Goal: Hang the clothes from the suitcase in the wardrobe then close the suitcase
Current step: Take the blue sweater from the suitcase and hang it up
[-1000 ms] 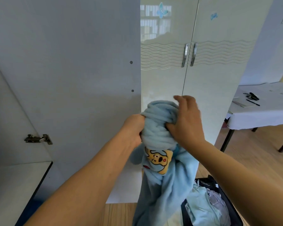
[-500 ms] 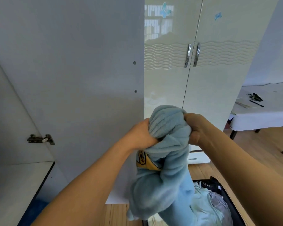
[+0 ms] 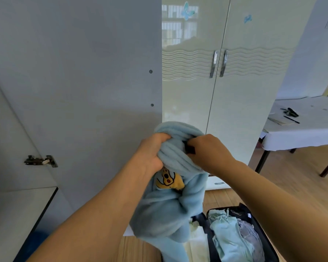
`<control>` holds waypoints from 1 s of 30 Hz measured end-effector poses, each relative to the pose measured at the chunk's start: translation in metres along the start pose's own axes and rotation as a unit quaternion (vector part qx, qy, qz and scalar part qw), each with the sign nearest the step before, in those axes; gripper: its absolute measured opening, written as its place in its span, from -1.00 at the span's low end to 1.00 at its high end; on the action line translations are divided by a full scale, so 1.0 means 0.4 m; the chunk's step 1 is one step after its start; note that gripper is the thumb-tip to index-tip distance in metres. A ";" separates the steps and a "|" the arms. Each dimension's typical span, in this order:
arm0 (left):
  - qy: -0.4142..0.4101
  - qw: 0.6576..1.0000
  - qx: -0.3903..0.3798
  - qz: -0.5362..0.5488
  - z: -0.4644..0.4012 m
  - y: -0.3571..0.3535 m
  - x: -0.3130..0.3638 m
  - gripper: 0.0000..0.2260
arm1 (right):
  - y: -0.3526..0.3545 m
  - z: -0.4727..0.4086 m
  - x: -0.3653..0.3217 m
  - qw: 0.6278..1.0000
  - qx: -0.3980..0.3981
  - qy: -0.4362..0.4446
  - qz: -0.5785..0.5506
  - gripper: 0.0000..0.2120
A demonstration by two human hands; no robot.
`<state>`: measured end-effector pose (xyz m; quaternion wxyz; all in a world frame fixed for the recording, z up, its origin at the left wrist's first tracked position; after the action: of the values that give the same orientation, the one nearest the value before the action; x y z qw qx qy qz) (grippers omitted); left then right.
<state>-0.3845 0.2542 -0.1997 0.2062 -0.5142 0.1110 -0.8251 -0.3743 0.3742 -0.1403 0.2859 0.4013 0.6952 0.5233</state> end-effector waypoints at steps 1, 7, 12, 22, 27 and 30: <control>0.017 1.000 -0.011 0.015 -0.002 0.002 -0.013 -0.89 | 0.011 0.000 -0.002 1.000 0.014 0.005 -0.005 -0.81; 0.146 0.965 -0.180 -0.124 0.049 -0.029 -0.061 -0.58 | 0.037 0.026 0.021 0.910 0.086 0.041 -0.403 -0.16; 0.111 0.973 -0.166 -0.115 0.055 -0.006 -0.055 -0.61 | -0.032 0.037 0.007 0.963 -0.007 0.053 -0.264 -0.37; 0.076 0.982 -0.173 -0.005 0.067 -0.069 -0.023 -0.43 | -0.035 0.037 0.040 0.927 -0.057 0.003 -0.372 -0.58; 0.086 0.974 -0.190 -0.092 0.066 -0.064 -0.026 -0.63 | -0.006 0.051 0.028 0.903 -0.109 -0.035 -0.413 -0.82; 0.065 0.976 -0.167 -0.127 0.060 -0.057 -0.016 -0.68 | 0.018 0.037 -0.007 0.963 -0.024 -0.005 -0.269 -0.85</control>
<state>-0.3658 0.2779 -0.1851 0.0031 -0.4968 0.1937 -0.8460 -0.3589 0.3801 -0.1377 0.4291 0.1950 0.7632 0.4421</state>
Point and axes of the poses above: each hand's wrist, its own z-axis away from the middle knuckle, its own y-axis out of the back of the hand, x = y × z, the point moved 9 cm from there along -z, towards the middle knuckle, and after that the axes turned 7 degrees about y, right-handed, at the moved point
